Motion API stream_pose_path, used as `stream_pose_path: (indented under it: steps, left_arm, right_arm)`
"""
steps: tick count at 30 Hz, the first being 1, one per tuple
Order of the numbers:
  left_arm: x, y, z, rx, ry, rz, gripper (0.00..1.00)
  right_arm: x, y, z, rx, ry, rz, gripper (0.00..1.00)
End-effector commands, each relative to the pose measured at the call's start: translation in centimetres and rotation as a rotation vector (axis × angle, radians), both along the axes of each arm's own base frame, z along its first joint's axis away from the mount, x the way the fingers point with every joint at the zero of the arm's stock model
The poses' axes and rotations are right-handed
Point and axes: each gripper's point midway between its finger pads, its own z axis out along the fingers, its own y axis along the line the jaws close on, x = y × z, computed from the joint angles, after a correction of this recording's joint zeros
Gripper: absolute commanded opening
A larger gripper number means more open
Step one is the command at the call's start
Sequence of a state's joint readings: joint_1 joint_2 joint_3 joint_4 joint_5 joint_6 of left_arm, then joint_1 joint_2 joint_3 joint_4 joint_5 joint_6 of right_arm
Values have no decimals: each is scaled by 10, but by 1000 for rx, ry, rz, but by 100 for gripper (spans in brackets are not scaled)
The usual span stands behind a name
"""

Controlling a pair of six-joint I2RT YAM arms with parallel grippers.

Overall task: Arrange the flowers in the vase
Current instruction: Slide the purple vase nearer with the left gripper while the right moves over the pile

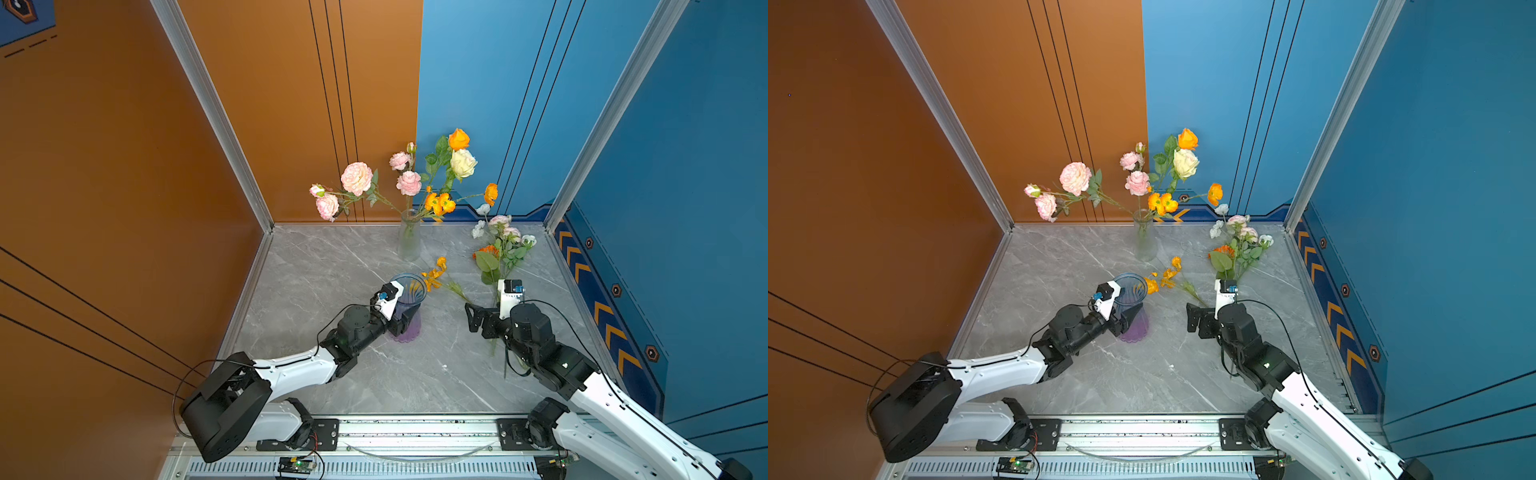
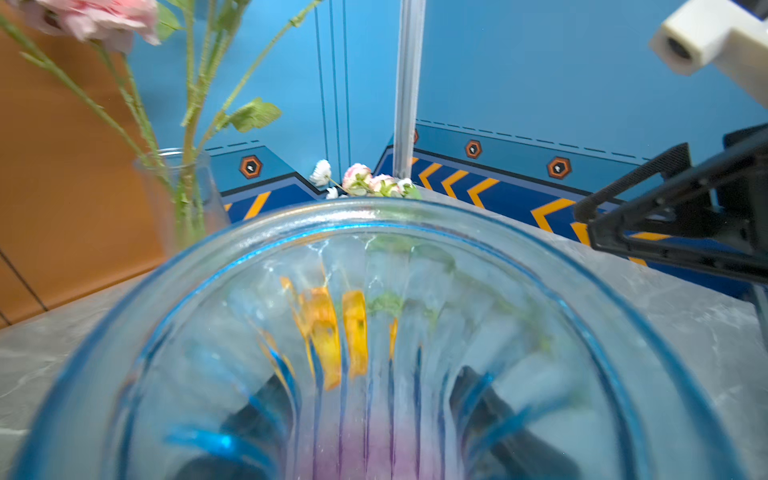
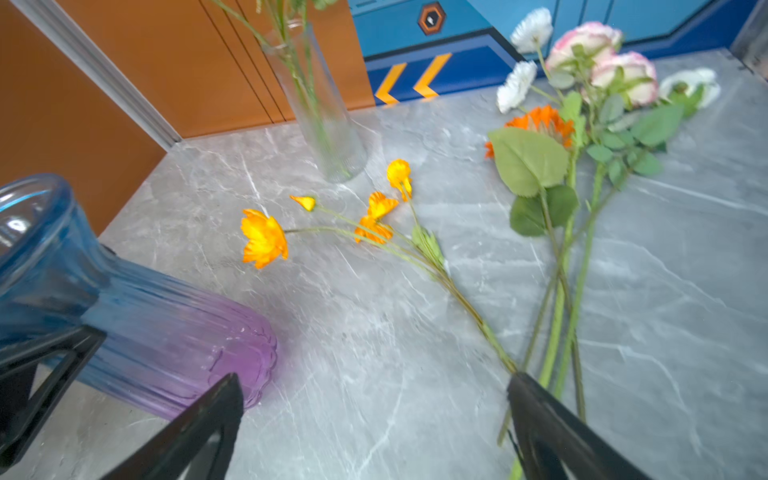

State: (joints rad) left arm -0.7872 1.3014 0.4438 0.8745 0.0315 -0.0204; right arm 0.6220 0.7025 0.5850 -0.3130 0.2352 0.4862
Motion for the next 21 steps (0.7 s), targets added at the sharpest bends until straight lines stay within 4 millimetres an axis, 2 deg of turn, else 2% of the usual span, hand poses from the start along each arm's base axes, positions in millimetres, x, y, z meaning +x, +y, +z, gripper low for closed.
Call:
stream_pose_path:
  steps: [1, 7, 12, 18, 21]
  left_arm:
    - [-13, -10, 52, -110, -150, -44, 15]
    - [-22, -18, 37, -84, -126, -105, 15]
    - [-27, -19, 26, -65, -114, -127, 19]
    - [-29, -15, 17, -53, -99, -121, 37]
    - [-30, -12, 13, -51, -88, -111, 60]
  right_arm:
    - [-24, -32, -39, -50, 144, -124, 100]
    - [-30, -46, -43, -66, 156, -176, 100]
    - [-25, -48, -54, -100, 225, -195, 100]
    - [-16, -54, -54, -115, 247, -231, 100]
    - [-12, -59, -52, -93, 254, -255, 100]
